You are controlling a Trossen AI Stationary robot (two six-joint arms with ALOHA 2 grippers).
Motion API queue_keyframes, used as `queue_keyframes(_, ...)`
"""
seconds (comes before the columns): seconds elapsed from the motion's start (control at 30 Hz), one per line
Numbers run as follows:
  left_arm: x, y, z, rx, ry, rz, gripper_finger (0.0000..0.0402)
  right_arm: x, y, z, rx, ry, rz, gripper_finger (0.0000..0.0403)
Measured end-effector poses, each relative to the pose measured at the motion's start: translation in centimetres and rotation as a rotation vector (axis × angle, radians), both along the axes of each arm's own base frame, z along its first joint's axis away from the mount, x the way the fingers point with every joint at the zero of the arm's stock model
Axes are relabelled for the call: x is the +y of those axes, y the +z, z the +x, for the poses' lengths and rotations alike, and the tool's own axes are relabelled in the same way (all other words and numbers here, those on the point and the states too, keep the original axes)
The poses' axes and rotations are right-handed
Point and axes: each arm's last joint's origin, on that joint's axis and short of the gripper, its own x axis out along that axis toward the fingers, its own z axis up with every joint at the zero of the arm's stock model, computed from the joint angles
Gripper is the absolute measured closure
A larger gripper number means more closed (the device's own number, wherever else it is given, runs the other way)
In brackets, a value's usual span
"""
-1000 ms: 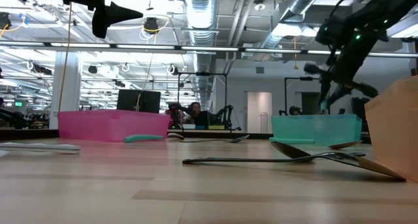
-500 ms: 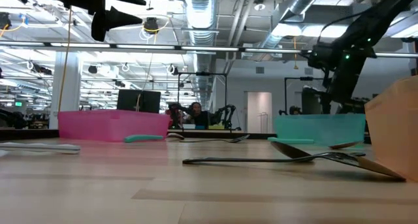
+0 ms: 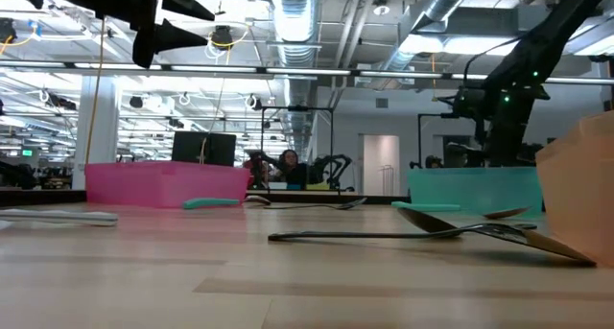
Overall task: Sort silverware by color (type)
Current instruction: Put the blue spoon into the blue bin, then put the black spoon into the orange bin
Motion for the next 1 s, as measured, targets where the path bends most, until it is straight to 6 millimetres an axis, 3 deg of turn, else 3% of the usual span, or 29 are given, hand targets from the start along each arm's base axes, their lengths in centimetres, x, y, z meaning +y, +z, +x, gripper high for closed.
queue_keyframes(0.3,0.2,-0.1,0.0,0.011,-0.018,-0.005,0.0194,-0.1,0.2,0.3,-0.044,0.022,-0.008,0.0196)
queue_keyframes(0.5,0.3,-0.1,0.0,0.011,-0.036,-0.007,0.0194,-0.2,2.3,0.4,-0.120,0.031,-0.106,0.0198)
queue_keyframes(0.73,0.1,-0.2,0.3,0.020,-0.112,-0.011,0.0194,0.2,7.4,0.5,-0.229,0.095,-0.292,0.0198)
queue_keyframes(1.0,0.0,-1.6,2.7,0.141,-0.252,-0.062,0.0194,3.1,14.9,1.0,-0.432,0.477,-0.604,0.0198)
